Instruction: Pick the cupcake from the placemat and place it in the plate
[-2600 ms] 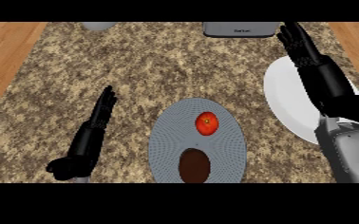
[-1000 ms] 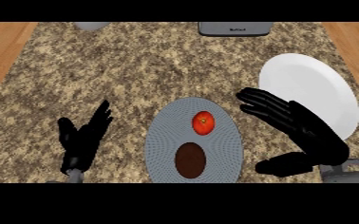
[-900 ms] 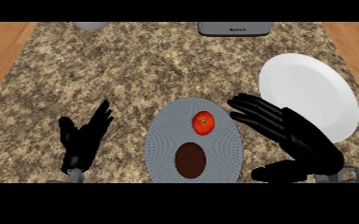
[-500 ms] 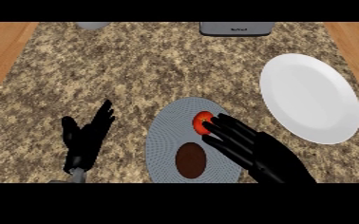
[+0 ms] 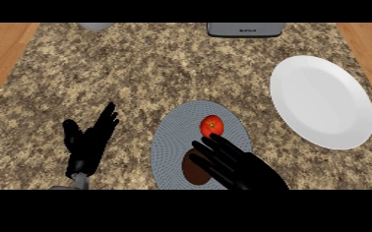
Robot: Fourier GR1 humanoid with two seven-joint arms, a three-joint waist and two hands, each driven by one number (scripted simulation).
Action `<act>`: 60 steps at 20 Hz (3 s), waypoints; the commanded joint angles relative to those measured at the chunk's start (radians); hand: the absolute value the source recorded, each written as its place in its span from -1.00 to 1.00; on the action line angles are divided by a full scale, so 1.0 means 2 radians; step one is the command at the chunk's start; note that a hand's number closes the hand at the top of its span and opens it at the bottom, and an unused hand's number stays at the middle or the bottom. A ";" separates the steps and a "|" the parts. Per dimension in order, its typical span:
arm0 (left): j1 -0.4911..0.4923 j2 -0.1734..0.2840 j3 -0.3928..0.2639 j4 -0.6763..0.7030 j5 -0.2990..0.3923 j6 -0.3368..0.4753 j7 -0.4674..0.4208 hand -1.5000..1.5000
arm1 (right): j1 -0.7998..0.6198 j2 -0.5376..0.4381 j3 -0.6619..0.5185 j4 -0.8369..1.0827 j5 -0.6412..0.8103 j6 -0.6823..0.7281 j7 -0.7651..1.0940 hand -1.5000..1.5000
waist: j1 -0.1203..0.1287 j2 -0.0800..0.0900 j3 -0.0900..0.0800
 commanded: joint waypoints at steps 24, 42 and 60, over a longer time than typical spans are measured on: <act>0.021 -0.027 0.042 -0.017 -0.030 -0.049 0.011 0.00 | -0.029 0.109 0.012 0.172 0.145 -0.057 0.013 -1.00 | 0.001 0.000 0.000; 0.009 -0.041 0.048 -0.009 -0.045 -0.040 0.011 0.00 | -0.045 0.133 -0.099 0.225 0.149 -0.104 0.270 1.00 | -0.011 0.005 0.000; -0.024 -0.042 0.042 -0.001 -0.054 -0.037 0.040 0.00 | -0.275 0.134 -0.087 0.240 0.306 -0.373 0.757 1.00 | 0.014 0.001 0.000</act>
